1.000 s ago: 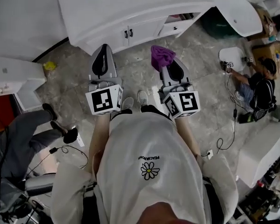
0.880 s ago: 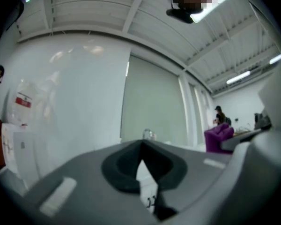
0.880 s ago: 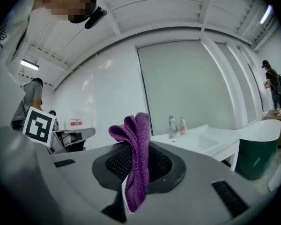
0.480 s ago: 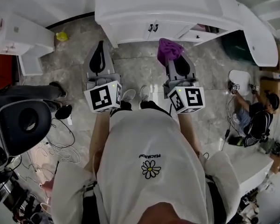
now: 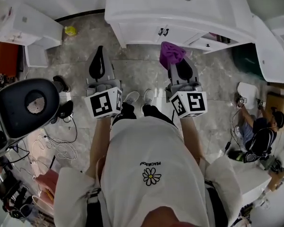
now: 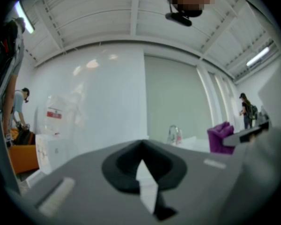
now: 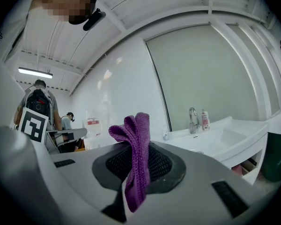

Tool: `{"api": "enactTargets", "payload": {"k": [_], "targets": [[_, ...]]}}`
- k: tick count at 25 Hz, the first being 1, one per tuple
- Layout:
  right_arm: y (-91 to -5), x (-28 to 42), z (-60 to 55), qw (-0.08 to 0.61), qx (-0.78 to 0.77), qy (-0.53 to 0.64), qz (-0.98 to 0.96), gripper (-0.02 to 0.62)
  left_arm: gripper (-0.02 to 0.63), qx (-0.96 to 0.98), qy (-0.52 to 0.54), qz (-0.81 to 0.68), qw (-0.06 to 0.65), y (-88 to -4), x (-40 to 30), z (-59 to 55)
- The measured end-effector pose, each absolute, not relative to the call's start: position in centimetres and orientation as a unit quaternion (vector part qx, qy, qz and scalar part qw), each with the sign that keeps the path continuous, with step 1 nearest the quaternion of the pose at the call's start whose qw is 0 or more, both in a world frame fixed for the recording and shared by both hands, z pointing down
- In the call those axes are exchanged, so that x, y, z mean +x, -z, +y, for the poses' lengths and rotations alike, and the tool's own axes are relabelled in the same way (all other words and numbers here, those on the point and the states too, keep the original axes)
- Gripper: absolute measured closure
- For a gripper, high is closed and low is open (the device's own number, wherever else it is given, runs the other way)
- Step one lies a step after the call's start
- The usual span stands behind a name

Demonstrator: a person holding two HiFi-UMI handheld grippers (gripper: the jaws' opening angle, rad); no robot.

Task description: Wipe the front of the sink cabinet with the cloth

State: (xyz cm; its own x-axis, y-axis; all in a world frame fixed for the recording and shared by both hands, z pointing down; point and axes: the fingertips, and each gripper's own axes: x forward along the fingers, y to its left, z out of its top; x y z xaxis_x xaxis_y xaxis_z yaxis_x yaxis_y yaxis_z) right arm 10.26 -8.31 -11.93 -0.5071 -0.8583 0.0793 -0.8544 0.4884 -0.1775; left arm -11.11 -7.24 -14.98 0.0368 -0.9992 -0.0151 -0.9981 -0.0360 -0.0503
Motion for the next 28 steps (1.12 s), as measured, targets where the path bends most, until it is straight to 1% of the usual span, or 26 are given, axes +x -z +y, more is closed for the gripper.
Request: {"api": "enactTargets", "payload": {"k": [3, 6, 12, 17, 21, 24, 28], "targets": [[12.1, 10.0, -9.0, 0.016, -0.482, 0.093, 0.871, 0.536, 0.600, -0.720, 0.012, 0.693, 0.041, 15.9, -11.1, -8.1], [12.9, 9.2, -10.1, 0.018, -0.478, 0.080, 0.875, 0.535, 0.601, -0.715, -0.010, 0.696, 0.056, 17.4, -12.0, -9.2], [15.2, 7.9, -8.9, 0.025, -0.498, 0.063, 0.865, 0.537, 0.601, -0.713, -0.029, 0.698, 0.055, 17.9, -14.9, -9.8], [15.8, 7.0, -8.7, 0.026, -0.516, 0.068, 0.854, 0.537, 0.601, -0.737, -0.015, 0.674, 0.058, 17.6, -15.4, -10.3], [13.7, 6.4, -8.8, 0.019, -0.524, 0.077, 0.848, 0.535, 0.601, -0.751, 0.001, 0.657, 0.066, 16.2, -14.8, -10.5], [10.8, 6.4, -9.7, 0.018, -0.517, 0.084, 0.852, 0.535, 0.601, -0.745, -0.006, 0.665, 0.057, 14.5, -14.6, -11.5], [4.2, 6.4, -11.7, 0.017, -0.514, 0.070, 0.855, 0.536, 0.601, -0.732, -0.003, 0.680, 0.053, 8.1, -15.7, -13.1]]}}
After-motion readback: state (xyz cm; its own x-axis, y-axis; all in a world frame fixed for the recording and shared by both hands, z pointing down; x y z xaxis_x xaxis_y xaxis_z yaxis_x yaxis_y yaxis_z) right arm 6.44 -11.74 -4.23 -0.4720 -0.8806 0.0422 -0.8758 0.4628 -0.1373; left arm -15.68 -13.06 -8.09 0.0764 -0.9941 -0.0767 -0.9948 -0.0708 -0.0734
